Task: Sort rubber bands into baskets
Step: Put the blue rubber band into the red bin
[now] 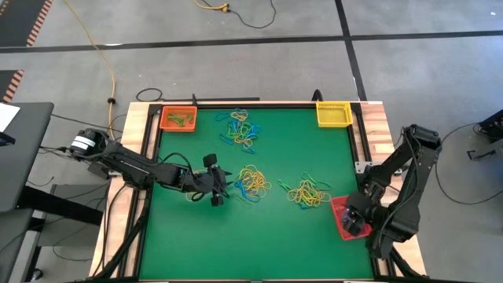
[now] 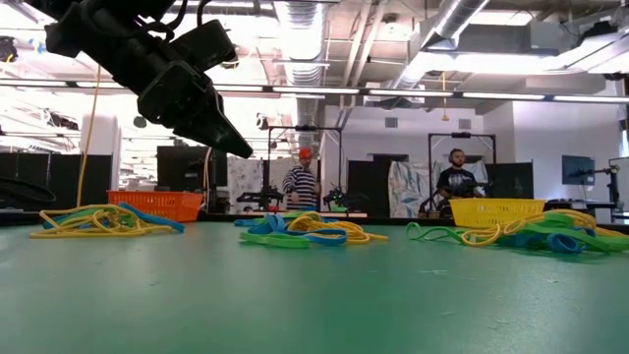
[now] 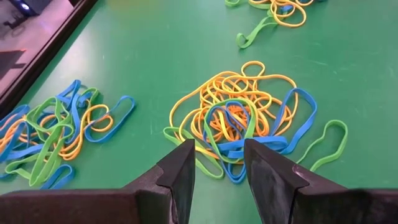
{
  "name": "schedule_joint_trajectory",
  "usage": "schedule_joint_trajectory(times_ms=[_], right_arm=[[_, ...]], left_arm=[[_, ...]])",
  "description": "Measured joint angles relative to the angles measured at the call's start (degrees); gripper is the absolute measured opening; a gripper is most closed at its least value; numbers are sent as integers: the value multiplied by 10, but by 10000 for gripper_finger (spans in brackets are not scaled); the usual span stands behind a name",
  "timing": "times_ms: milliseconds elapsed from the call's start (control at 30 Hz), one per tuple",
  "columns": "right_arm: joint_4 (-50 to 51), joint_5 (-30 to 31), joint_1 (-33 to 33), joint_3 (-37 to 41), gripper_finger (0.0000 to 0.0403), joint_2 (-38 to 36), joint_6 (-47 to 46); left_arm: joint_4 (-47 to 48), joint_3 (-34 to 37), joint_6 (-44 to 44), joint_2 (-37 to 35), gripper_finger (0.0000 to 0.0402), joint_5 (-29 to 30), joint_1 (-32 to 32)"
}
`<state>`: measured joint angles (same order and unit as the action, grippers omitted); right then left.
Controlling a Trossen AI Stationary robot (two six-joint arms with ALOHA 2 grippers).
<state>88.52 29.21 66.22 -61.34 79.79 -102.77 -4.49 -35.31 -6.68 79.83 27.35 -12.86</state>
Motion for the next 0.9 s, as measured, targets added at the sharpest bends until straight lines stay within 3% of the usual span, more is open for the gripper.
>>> schedule_joint_trajectory(times_ms=[300, 600, 900], right_arm=[[-5, 141, -45, 0, 147, 0, 82], [-17, 276, -143, -1, 147, 0, 176], [-125, 322, -257, -1, 147, 0, 328]], left_arm=[[0, 0, 0, 0, 128, 4, 13], [-1, 0, 0, 0, 128, 4, 26], [1, 0, -1, 0, 128, 3, 27]])
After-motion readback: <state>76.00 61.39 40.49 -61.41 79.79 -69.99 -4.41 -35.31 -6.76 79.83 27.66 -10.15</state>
